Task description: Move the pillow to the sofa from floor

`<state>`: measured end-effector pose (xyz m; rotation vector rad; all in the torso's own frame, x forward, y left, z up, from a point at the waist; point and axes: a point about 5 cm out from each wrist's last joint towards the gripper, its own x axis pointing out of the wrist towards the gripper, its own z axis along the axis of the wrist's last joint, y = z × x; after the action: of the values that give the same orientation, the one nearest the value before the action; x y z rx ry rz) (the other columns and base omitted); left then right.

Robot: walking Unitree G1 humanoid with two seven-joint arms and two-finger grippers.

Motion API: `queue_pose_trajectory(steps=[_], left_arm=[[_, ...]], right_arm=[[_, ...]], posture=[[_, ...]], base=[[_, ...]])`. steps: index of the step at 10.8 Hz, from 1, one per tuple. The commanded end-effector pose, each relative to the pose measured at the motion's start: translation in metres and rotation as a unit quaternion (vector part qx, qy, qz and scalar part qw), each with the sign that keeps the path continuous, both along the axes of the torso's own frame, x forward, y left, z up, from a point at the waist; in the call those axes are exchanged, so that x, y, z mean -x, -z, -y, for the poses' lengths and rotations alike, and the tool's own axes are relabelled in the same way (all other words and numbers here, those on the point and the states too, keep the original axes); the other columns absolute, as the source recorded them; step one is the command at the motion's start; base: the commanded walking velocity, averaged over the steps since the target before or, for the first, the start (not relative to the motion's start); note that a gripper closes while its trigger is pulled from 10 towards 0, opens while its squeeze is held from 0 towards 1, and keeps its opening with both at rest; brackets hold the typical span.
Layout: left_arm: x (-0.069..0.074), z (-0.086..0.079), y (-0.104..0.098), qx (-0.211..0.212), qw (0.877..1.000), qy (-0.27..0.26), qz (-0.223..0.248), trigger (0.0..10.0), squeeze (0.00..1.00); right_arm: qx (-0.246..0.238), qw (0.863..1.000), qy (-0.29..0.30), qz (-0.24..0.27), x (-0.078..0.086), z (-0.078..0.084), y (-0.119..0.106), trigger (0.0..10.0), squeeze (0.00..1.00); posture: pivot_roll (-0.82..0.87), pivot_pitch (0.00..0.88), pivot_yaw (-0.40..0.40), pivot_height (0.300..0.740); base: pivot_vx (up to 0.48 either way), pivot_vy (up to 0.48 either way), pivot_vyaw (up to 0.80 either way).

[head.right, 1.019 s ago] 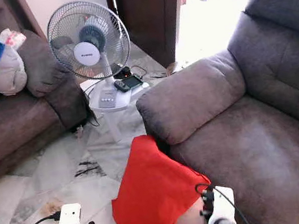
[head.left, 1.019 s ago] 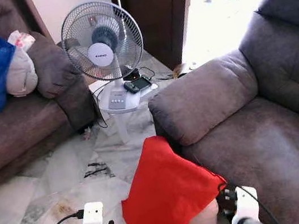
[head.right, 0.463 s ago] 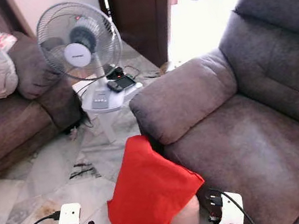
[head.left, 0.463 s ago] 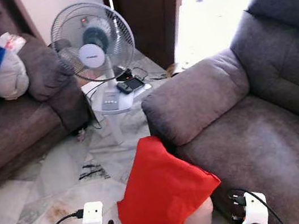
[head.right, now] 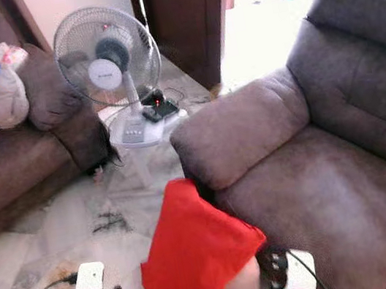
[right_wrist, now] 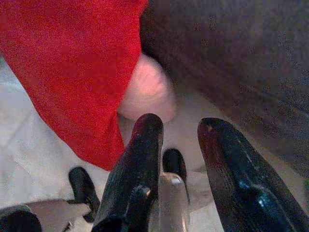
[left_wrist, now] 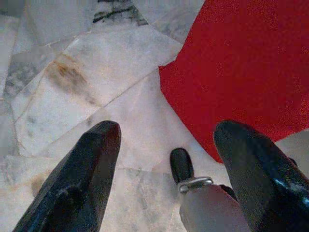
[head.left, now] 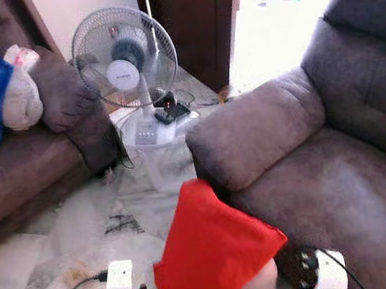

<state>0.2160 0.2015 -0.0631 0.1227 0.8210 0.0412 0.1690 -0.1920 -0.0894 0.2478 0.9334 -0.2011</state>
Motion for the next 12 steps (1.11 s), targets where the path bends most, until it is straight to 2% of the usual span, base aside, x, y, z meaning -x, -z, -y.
queue_pose_trajectory(steps=[1,5,12], left_arm=[[-0.001,-0.001,-0.001,-0.007,1.0,0.005,0.0,10.0,0.0],[-0.002,0.0,-0.001,-0.007,1.0,0.005,0.002,10.0,0.0],[-0.004,0.0,-0.003,-0.012,1.0,0.001,0.014,10.0,0.0]], right_arm=[[-0.006,1.0,0.007,-0.007,0.002,-0.001,0.001,10.0,0.0],[0.002,1.0,-0.007,-0.002,-0.01,-0.01,-0.003,10.0,0.0],[0.001,1.0,-0.014,0.006,-0.021,-0.017,-0.007,10.0,0.0]], posture=[[0.02,0.038,-0.02,0.74],[0.02,0.039,-0.022,0.74],[0.03,0.03,-0.028,0.74]], base=[[0.281,0.0,-0.68],[0.283,0.0,0.0],[0.0,0.0,0.0]])
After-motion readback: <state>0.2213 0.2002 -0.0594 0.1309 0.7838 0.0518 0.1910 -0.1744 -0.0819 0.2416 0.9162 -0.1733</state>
